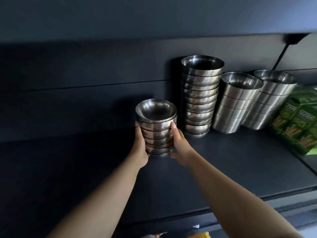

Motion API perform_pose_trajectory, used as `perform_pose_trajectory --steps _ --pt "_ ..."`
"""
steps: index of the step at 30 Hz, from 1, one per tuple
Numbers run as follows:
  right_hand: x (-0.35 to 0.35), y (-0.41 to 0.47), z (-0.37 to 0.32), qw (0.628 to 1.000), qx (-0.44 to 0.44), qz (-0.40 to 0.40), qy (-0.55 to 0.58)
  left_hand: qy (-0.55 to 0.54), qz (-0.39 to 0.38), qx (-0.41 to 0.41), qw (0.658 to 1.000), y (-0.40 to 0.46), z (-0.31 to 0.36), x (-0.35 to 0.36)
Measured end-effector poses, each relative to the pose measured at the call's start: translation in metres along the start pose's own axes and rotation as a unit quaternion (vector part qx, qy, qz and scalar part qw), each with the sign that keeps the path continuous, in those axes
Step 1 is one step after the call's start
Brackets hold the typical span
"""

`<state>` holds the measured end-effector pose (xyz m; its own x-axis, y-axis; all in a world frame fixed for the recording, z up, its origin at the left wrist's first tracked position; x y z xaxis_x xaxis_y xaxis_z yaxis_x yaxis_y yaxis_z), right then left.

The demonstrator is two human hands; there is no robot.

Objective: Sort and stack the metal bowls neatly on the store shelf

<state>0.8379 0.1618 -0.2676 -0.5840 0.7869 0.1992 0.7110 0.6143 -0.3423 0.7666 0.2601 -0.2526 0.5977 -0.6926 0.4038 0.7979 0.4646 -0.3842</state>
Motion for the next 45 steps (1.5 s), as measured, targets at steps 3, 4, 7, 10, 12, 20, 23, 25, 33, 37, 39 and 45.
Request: perform_pose_trajectory --steps 3,4,7,10,12,20,23,25,33,37,39,45 --pt "-0.001 0.01 -0.005 0.999 -0.002 -0.017 0.032 -0.005 0.008 0.002 1.0 0.008 0.002 0.005" --pt "-0.001 0.017 -0.004 0.999 -0.001 -0.024 0.045 -0.004 0.011 0.002 1.0 0.011 0.003 0.006" --pt "0.002 0.034 -0.001 0.996 0.011 -0.042 0.074 0.001 0.034 0.001 0.999 0.019 0.005 0.008" --pt "0.003 0.049 0.001 0.996 0.009 -0.035 0.078 -0.005 0.046 0.004 0.999 0.028 0.01 0.008" --pt "0.002 0.059 0.001 0.996 0.006 -0.024 0.083 0.003 0.063 0.003 0.998 0.03 0.013 0.009" --pt "-0.003 0.093 0.01 0.996 0.023 -0.02 0.084 0.014 0.088 -0.013 0.996 0.043 0.019 0.011" --pt "-0.006 0.107 0.016 0.996 0.024 -0.019 0.082 0.017 0.099 -0.01 0.995 0.076 0.006 -0.004" --pt "-0.007 0.111 0.019 0.996 0.02 -0.016 0.08 0.009 0.112 -0.009 0.994 0.105 -0.011 -0.017" --pt "-0.009 0.108 0.02 0.998 0.018 -0.009 0.059 0.001 0.092 -0.027 0.995 0.086 0.004 -0.011" --pt "-0.006 0.076 0.001 1.0 0.004 0.004 0.018 0.038 0.094 0.014 0.995 0.043 0.02 0.008" --pt "-0.004 0.053 -0.014 0.999 -0.008 0.014 -0.029 0.048 0.106 0.027 0.993 0.039 0.02 0.002" --pt "-0.014 -0.006 -0.025 0.982 -0.051 0.057 -0.172 0.157 0.164 0.095 0.969 0.004 0.016 -0.02"
Point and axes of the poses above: each hand's wrist, its own y-axis towards the middle knuckle, its own x-axis out of the palm, z = x × y, the point moved 4 cm from there along y, towards the middle knuckle, and after that the axes turned 3 degrees about -x, right-handed, at the moved point
